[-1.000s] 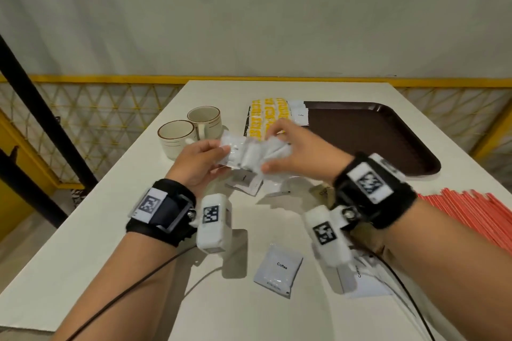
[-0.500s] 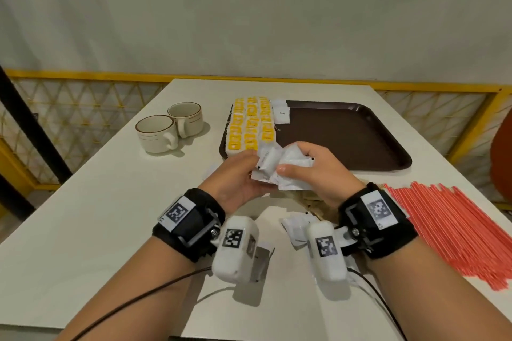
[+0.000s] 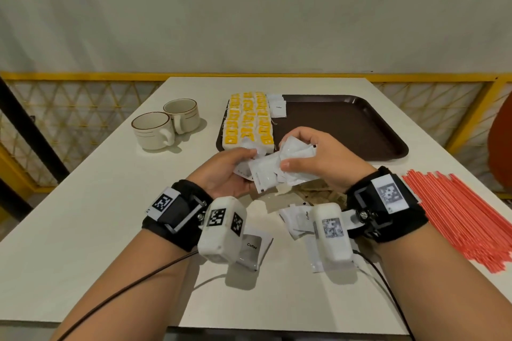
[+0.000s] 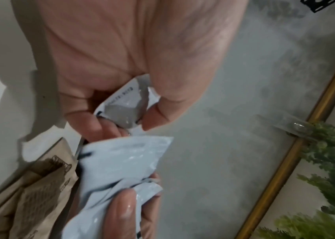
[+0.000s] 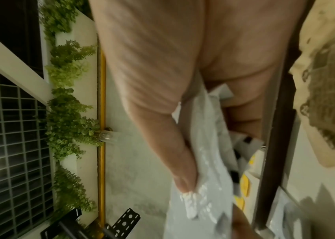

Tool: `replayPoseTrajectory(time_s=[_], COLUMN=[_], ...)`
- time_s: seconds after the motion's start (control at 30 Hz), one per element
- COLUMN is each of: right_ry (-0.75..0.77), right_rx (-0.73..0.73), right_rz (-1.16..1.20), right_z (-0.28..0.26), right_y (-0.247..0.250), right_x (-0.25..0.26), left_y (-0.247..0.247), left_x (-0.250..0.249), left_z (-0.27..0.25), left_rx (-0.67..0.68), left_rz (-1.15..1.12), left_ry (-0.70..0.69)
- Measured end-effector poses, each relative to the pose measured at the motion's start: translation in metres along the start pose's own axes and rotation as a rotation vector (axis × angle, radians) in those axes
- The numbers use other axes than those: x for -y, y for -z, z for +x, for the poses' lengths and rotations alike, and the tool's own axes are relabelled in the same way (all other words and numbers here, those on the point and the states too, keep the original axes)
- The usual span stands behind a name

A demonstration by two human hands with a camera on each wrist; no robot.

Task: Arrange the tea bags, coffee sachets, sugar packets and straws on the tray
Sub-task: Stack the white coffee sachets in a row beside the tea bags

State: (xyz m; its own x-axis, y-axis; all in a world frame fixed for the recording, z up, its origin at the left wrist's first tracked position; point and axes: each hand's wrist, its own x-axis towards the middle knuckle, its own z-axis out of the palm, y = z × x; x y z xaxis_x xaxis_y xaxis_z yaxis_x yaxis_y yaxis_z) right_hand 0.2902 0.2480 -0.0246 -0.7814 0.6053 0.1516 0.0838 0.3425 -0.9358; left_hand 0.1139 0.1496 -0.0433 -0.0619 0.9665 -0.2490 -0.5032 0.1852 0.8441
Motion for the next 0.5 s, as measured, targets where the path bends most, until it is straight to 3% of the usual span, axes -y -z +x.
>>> replayPoseTrajectory(time_s=[0.2,0.3,0.4,0.5], right_ry=[0.028,0.046,0.028,-0.008], right_rx=[0.077,0.035,-0.1,-0.16], right_rz=[-0.223,-0.235,0.012,0.227], right_z=[-0.003,-0.001,0.001,0.0], right_y=[-0.006,-0.009,-0.01,-0.004], right_x=[0.005,0.002,0.002,0.003], left_y=[-0.002,-0.002,0.001,0.001], left_x=[0.007,0.009,0.007,0.006], left_z=[-0.003,-0.002,-0.002,-0.004], left_rx=[0.212,0.218,0.303,0.255], left_rz=[0.173,0.232,0.214,0.154], left_ry=[0.137,0.153,0.141,0.1])
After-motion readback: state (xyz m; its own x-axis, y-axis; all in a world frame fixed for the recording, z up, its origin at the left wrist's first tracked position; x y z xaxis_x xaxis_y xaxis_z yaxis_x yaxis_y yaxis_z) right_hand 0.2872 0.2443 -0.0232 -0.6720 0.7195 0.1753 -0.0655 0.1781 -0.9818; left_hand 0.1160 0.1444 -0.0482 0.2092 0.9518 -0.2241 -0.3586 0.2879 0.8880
